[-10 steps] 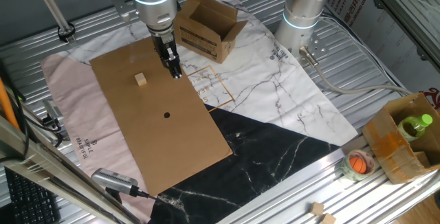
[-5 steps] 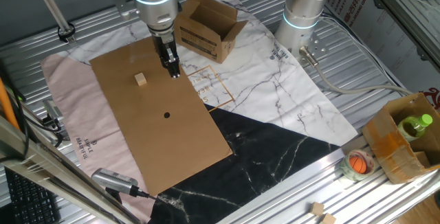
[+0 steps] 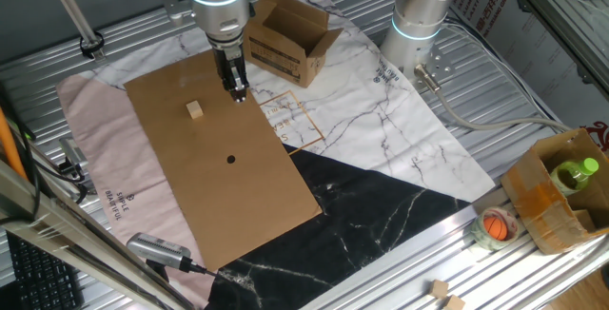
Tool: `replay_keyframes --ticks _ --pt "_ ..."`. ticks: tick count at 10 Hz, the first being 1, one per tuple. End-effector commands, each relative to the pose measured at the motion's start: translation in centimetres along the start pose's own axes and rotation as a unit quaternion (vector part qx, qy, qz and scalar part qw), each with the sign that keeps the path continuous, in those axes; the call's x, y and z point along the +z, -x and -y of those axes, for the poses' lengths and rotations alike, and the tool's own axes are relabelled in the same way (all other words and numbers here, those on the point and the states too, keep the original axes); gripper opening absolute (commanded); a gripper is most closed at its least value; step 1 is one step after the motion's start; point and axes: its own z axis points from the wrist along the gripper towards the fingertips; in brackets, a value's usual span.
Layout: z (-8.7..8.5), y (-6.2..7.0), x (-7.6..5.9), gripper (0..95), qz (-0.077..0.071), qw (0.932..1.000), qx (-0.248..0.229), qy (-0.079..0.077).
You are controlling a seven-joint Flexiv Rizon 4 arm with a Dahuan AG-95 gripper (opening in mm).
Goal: Hold a small block with the gripper and sweep it from left to right on the table
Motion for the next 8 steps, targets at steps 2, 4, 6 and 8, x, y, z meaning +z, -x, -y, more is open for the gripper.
replay_keyframes --ticks 2,4,6,8 --pt "0.03 -0.09 -0.05 0.0 0.001 1.0 0.0 0.001" --pt "0.03 -0.09 -0.05 0.0 0.001 1.0 0.0 0.001" --pt "0.02 -0.1 -0.07 0.0 0.001 1.0 -0.002 0.001" --pt "-0.07 -0.21 -0.33 0.0 0.001 1.0 -0.002 0.004"
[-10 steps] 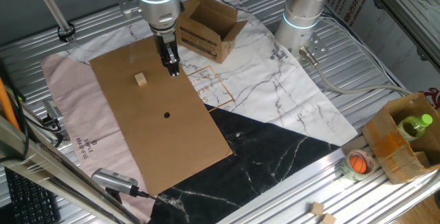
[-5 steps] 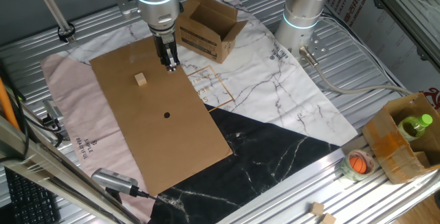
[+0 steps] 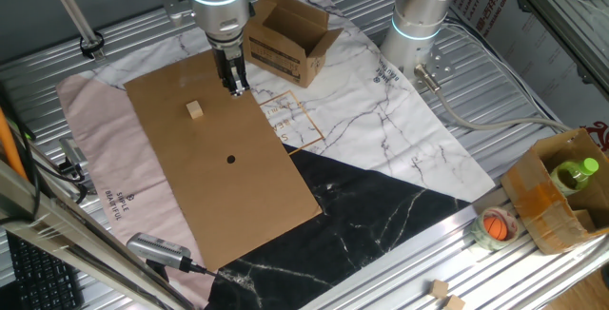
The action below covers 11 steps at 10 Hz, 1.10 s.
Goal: Hold a small block with the gripper and sweep it from left to right on the table
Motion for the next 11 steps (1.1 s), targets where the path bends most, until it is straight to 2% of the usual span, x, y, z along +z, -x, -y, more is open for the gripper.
replay_keyframes --ticks 1,9,10,11 --pt "0.0 -0.1 -0.2 0.0 -0.001 1.0 0.0 0.001" --pt "-0.1 -0.2 -0.5 0.0 0.001 1.0 0.005 -0.003" --pt "-0.1 -0.2 -0.4 0.0 0.001 1.0 0.008 -0.003" --pt "0.5 0.3 0.5 0.0 0.004 1.0 0.009 -0.002"
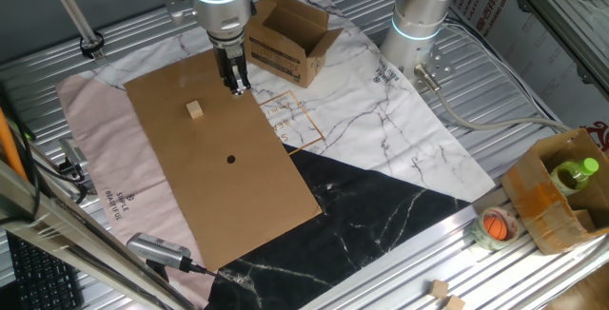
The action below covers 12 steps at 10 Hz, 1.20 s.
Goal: Hold a small block with the gripper and sweep it from left to right on the table
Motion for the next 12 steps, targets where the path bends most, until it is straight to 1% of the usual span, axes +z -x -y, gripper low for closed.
replay_keyframes --ticks 1,2,3,4,5,6,7,8,10,11,12 --pt "1.1 0.8 1.7 0.0 0.005 1.0 -0.002 0.001" --pt "1.9 1.2 2.5 0.0 0.007 1.0 -0.004 0.0" --pt "2.9 2.0 3.4 0.0 0.006 1.0 -0.007 -0.001" --pt "3.7 2.9 3.9 0.0 0.005 0.9999 -0.01 0.0" --pt "4.8 4.5 4.3 0.0 0.002 0.9999 -0.015 0.0" --pt "5.5 5.6 4.4 0.0 0.0 0.9998 -0.018 0.002" --pt "6.1 6.6 4.7 0.0 -0.002 0.9998 -0.022 0.002" --pt "6.6 7.4 5.3 0.0 -0.001 0.9996 -0.027 0.001" --pt "6.9 8.0 6.6 0.0 -0.001 0.9995 -0.031 0.0" --pt "7.1 8.3 7.8 0.0 0.0 0.9994 -0.034 -0.001" --pt "7.2 8.6 8.5 0.0 0.001 0.9994 -0.036 -0.003"
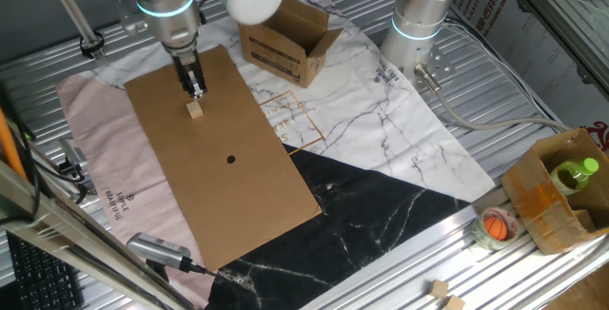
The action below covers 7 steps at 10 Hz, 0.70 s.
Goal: Hold a small block with the gripper and sweep it from left to right on the table
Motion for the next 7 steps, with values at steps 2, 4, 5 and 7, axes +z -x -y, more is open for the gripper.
replay_keyframes --ticks 2,4,5,7 --pt "0.3 0.7 1.7 0.0 0.0 1.0 -0.004 -0.001" --pt "0.8 1.0 2.5 0.0 0.001 1.0 -0.007 -0.001" --pt "1.2 1.2 2.5 0.0 0.001 1.0 -0.009 -0.001" --pt "2.1 1.1 2.3 0.0 0.001 0.9999 -0.012 0.001"
